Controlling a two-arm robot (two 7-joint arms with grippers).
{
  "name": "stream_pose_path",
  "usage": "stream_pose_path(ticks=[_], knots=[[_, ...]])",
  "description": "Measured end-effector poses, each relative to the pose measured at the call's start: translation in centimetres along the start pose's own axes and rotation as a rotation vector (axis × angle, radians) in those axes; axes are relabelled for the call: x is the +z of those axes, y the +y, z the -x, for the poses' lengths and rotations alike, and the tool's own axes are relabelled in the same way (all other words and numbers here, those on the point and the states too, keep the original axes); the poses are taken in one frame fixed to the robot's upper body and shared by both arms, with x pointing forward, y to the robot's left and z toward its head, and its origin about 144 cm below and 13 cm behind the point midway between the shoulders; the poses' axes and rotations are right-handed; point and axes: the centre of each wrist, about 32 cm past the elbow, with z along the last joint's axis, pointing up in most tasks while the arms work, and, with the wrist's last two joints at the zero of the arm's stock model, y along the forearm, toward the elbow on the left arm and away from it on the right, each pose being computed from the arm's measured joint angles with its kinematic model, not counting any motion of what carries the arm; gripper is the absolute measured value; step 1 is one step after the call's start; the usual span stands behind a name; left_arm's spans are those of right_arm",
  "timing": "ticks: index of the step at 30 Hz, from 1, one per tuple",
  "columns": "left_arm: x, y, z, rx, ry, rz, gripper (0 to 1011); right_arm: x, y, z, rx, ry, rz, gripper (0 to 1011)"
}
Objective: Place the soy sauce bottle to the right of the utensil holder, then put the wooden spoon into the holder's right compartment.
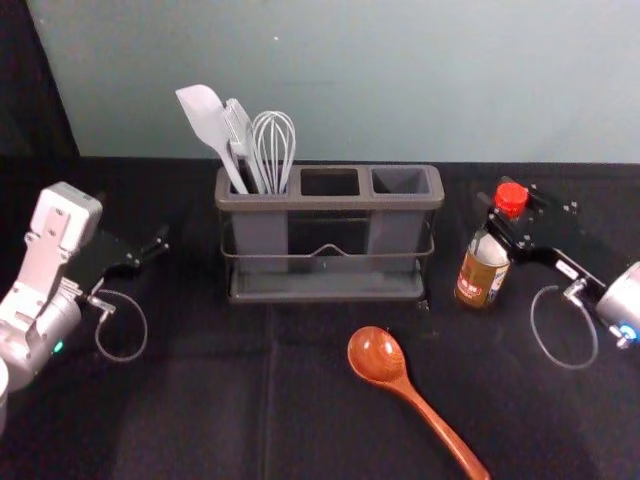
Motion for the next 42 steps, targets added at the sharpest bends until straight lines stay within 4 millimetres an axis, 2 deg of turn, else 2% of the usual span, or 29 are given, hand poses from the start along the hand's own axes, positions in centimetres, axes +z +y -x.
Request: stream_pose_path(ticks=[18,42], knots=[[0.0,0.0,0.0,0.0,0.0,0.0,1005,-0.6,3.1,-0.5,-0.026,-0.01,0.007,386],[0.0,0.0,0.0,0.0,0.0,0.0,1005,-1.6,4.2,-0.3,-0.042,0.012,-0.022,386]])
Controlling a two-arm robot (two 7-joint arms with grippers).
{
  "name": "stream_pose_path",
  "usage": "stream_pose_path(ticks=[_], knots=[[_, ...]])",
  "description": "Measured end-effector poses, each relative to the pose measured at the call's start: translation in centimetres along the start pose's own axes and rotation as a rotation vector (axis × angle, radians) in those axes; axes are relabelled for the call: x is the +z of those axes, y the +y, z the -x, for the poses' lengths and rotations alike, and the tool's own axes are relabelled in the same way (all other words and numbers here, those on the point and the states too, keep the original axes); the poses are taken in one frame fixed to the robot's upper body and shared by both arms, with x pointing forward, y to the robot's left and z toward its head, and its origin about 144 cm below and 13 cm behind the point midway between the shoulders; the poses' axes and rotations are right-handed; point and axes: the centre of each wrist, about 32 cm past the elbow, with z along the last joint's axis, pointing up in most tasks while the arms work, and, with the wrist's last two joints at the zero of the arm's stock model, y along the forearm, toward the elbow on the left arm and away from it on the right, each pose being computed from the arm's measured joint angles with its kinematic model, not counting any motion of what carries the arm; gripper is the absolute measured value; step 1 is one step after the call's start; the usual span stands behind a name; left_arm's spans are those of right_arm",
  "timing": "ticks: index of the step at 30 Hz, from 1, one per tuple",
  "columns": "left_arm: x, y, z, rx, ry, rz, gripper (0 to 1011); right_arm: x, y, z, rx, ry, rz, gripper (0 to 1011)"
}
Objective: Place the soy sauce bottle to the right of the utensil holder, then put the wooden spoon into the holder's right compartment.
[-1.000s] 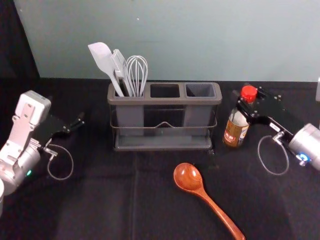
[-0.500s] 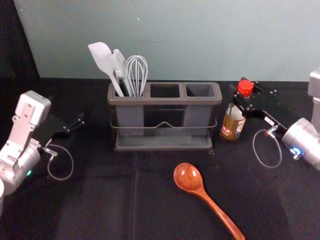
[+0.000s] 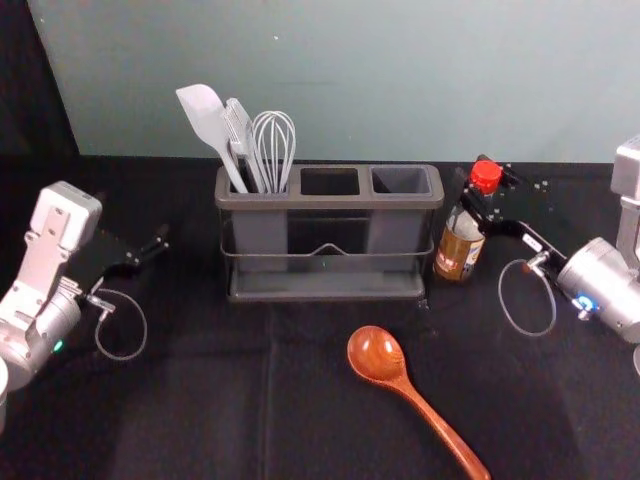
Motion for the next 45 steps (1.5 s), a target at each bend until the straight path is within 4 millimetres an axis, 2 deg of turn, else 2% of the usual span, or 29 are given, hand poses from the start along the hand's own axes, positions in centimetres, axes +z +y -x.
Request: stream_pose_path(ticks=[11,20,21,25,26,30,33,39,45], knots=[[0.0,0.0,0.0,0.0,0.0,0.0,1005,-0.2,0.1,0.2,-0.007,0.005,-0.01,403],[0.0,0.0,0.0,0.0,0.0,0.0,1005,0.4,0.2,0.3,-0.014,0.012,-0.043,678],[0.0,0.0,0.0,0.0,0.0,0.0,1005,0.7,0.2,0.4,-0.017,0.009,-0.055,736],[0.0,0.0,0.0,0.0,0.0,0.0,1005,1.4,-0.1,0.6,-0.027,0.0,-0.078,812],[0.0,0.0,0.0,0.0,0.0,0.0,1005,1.7,-0.2,0.7,-0.032,-0.007,-0.085,865],[0.0,0.0,0.0,0.0,0.0,0.0,1005,2.8,-1.1,1.3,-0.046,-0.027,-0.09,966],[0.0,0.0,0.0,0.0,0.0,0.0,1005,3.3,-1.7,1.9,-0.049,-0.035,-0.086,1004],[0.0,0.0,0.0,0.0,0.0,0.0,1005,3.9,-3.8,3.9,-0.045,-0.049,-0.078,1004],[0.0,0.0,0.0,0.0,0.0,0.0,1005,3.1,-5.6,6.6,-0.014,-0.031,-0.054,1004]])
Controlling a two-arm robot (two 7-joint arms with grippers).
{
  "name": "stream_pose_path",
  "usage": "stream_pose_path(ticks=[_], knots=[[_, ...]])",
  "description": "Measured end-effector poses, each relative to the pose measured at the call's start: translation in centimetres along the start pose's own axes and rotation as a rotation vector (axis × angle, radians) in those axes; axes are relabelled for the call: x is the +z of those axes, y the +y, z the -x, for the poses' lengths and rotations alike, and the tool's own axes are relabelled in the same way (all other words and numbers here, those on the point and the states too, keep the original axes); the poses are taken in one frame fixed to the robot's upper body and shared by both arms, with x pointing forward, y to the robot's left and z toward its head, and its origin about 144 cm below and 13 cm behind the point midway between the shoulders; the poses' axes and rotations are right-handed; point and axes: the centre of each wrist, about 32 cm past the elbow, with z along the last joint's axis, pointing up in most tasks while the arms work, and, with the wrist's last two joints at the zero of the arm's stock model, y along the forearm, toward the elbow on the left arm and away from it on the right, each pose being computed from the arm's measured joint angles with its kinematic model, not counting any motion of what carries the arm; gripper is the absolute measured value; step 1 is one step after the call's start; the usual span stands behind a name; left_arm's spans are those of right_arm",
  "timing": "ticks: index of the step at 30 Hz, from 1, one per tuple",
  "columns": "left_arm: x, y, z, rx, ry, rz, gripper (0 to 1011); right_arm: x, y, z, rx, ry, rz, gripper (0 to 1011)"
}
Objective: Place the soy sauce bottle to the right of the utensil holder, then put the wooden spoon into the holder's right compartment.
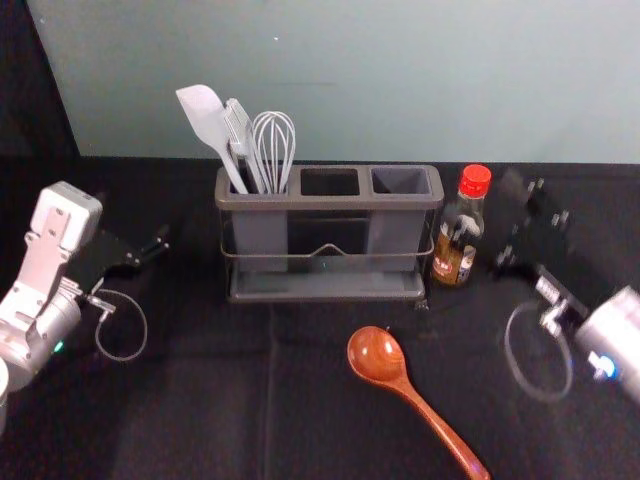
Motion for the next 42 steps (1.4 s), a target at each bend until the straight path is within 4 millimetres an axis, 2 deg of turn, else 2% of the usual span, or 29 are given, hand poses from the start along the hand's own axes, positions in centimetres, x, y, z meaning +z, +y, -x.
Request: stream_pose_path(ticks=[8,18,24,42], knots=[[0.0,0.0,0.0,0.0,0.0,0.0,1005,-1.9,-1.1,3.4,0.05,0.025,0.086,1004],[0.0,0.0,0.0,0.0,0.0,0.0,1005,-3.9,-0.9,5.4,0.076,0.026,0.221,1004],[0.0,0.0,0.0,0.0,0.0,0.0,1005,-4.5,-0.7,5.8,0.085,0.033,0.245,1004],[0.0,0.0,0.0,0.0,0.0,0.0,1005,-4.4,-0.7,5.7,0.086,0.032,0.242,1004]])
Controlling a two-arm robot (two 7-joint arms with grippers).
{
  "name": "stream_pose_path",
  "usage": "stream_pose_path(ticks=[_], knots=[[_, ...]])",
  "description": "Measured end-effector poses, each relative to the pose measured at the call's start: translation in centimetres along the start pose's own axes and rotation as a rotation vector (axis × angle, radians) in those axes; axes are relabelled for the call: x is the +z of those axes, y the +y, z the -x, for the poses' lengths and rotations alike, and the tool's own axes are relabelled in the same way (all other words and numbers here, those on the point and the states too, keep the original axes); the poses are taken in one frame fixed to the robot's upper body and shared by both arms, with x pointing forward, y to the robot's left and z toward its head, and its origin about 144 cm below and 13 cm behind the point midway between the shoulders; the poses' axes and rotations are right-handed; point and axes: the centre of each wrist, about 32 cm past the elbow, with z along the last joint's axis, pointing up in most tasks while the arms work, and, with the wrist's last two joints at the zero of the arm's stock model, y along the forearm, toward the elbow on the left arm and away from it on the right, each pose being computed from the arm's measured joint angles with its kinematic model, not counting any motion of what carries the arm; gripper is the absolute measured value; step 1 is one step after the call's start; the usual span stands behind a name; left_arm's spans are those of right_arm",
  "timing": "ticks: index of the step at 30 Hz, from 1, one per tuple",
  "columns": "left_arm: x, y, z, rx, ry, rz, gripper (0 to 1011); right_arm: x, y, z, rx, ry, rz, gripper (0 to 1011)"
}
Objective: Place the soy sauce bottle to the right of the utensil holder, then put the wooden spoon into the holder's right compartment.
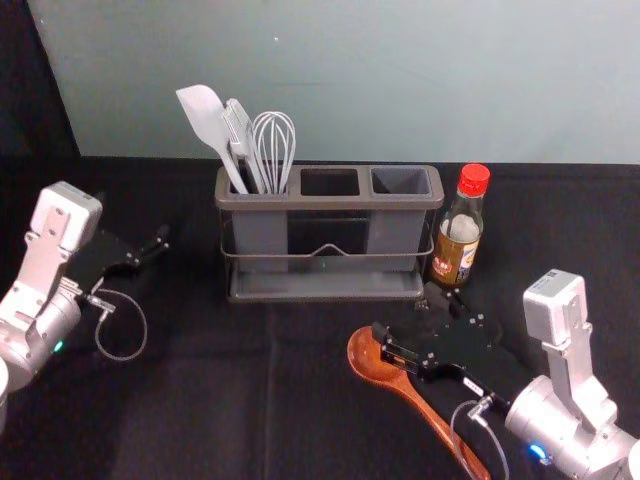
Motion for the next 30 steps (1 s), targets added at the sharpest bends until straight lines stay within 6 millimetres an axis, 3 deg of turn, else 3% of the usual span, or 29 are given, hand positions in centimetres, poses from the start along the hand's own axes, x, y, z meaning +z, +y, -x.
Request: stream_pose_path(ticks=[5,10,19,25,30], knots=[[0.0,0.0,0.0,0.0,0.0,0.0,1005,0.1,0.2,-0.2,-0.001,0.011,0.026,1004],[0.0,0.0,0.0,0.0,0.0,0.0,1005,1.7,0.7,0.4,-0.044,0.034,0.149,1004],[0.0,0.0,0.0,0.0,0.0,0.0,1005,7.4,3.0,1.4,-0.045,0.071,0.446,1004],[0.0,0.0,0.0,0.0,0.0,0.0,1005,10.1,4.7,1.7,-0.037,0.019,0.594,1004],[0.0,0.0,0.0,0.0,0.0,0.0,1005,11.1,5.5,1.7,-0.031,-0.008,0.637,1004]])
